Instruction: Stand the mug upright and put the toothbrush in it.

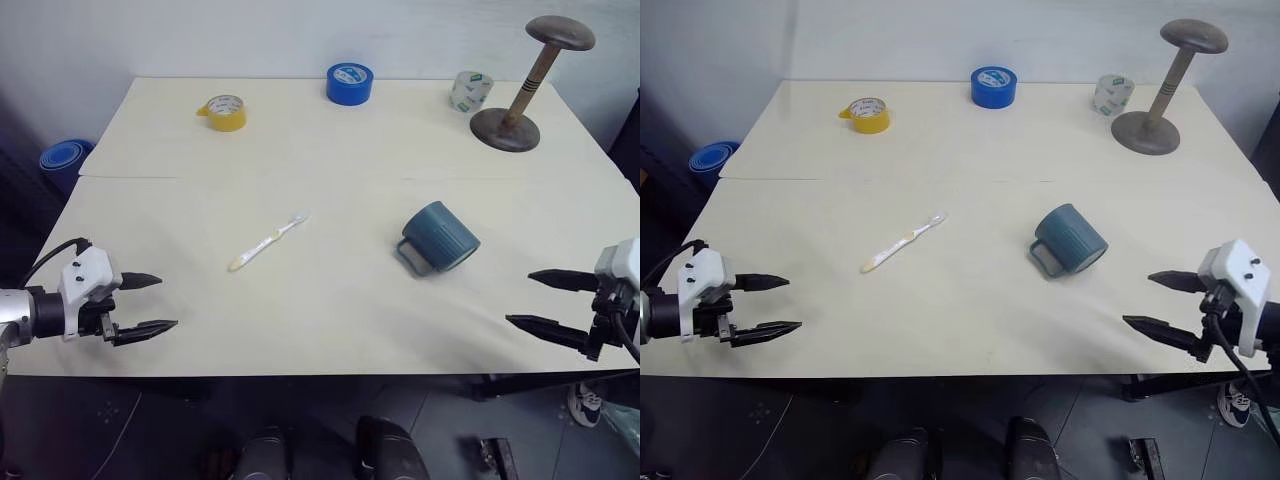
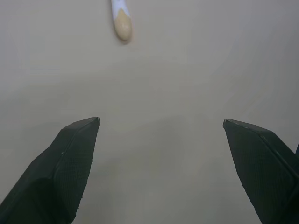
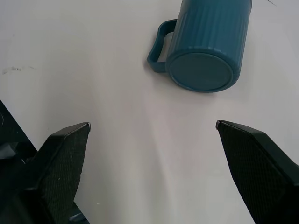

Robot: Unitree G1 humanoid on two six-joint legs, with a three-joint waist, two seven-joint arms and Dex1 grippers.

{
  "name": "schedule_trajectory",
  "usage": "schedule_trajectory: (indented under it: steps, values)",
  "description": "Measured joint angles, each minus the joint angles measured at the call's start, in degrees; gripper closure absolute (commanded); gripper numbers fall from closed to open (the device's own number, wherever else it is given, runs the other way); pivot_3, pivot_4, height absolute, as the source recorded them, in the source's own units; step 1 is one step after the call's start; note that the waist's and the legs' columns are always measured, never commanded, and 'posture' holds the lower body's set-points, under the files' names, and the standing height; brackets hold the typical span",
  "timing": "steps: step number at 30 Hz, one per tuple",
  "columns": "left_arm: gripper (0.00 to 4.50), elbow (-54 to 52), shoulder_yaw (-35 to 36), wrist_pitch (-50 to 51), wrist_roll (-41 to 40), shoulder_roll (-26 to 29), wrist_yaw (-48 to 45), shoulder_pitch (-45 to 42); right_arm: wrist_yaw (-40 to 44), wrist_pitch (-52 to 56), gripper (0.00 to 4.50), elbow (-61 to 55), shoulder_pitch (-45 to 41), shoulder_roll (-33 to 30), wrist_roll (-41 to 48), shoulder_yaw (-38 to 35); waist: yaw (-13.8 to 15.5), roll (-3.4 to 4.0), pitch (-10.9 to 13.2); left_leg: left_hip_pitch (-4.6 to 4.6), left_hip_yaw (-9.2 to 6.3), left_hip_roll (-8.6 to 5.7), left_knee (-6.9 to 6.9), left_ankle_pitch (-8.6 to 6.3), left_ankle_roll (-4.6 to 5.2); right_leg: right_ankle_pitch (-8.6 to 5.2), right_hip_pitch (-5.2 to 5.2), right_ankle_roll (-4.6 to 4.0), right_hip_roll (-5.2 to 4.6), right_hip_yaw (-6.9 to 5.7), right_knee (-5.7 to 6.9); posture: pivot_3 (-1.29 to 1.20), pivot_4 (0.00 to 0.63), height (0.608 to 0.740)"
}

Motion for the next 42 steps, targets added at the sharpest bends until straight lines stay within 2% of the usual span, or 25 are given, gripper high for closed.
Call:
schedule_trajectory:
  steps: [25, 29, 34, 36, 39, 42]
  values:
    - [0.00, 0.7, 0.1, 1.7, 0.7, -0.1, 1.3, 2.2, -4.7, 0.7, 0.02, -0.6, -0.5, 1.2, -2.0, 2.3, 0.0, 0.00, 0.0, 0.01, 0.03, 0.00, 0.01, 0.00, 0.00, 0.00, -0.02, 0.00, 0.00, 0.02, 0.04, 0.00, 0.150, 0.740]
    - [0.00, -5.1, 0.4, 8.8, -4.8, -0.2, 1.0, 1.5, -9.2, 5.6, 0.02, -5.0, -1.8, 1.4, -1.2, 3.0, 0.0, 0.00, 0.0, -0.01, 0.01, 0.02, 0.04, 0.00, 0.00, 0.00, -0.03, 0.00, -0.01, 0.04, 0.09, 0.00, 0.150, 0.740]
    - [0.00, -16.8, -0.6, 22.5, -18.1, 0.4, -0.2, -8.3, -23.5, 20.5, 0.02, -16.3, -13.8, 5.7, 4.3, 10.1, 0.0, 0.00, 0.0, -0.02, -0.05, 0.02, 0.10, 0.04, -0.08, 0.00, -0.07, -0.01, -0.02, 0.10, 0.23, 0.00, 0.150, 0.740]
    - [0.00, -19.6, -3.5, 25.3, -20.8, 1.4, -1.2, -13.9, -30.5, 26.5, 0.61, -20.0, -19.6, 9.6, 5.8, 14.7, -0.1, 0.01, 0.0, 0.00, -0.05, 0.00, 0.06, 0.05, -0.10, 0.00, -0.10, -0.02, 0.01, 0.09, 0.27, 0.00, 0.150, 0.740]
    - [0.00, -20.6, -9.3, 25.7, -20.7, 1.3, -2.7, -20.4, -37.9, 32.2, 1.55, -22.4, -25.5, 14.9, 5.8, 21.4, -0.1, 0.01, 0.0, -0.12, 0.02, -0.02, 0.05, 0.07, -0.13, 0.00, -0.26, -0.02, 0.05, 0.10, 0.30, 0.00, 0.150, 0.740]
    - [0.00, -20.2, -15.5, 25.1, -19.0, -0.6, -4.3, -26.6, -44.2, 35.2, 1.55, -22.0, -30.2, 17.5, 2.3, 28.7, -0.1, 0.01, 0.0, -0.21, 0.10, -0.04, 0.06, 0.07, -0.13, 0.00, -0.35, -0.02, 0.05, 0.12, 0.27, 0.00, 0.150, 0.740]
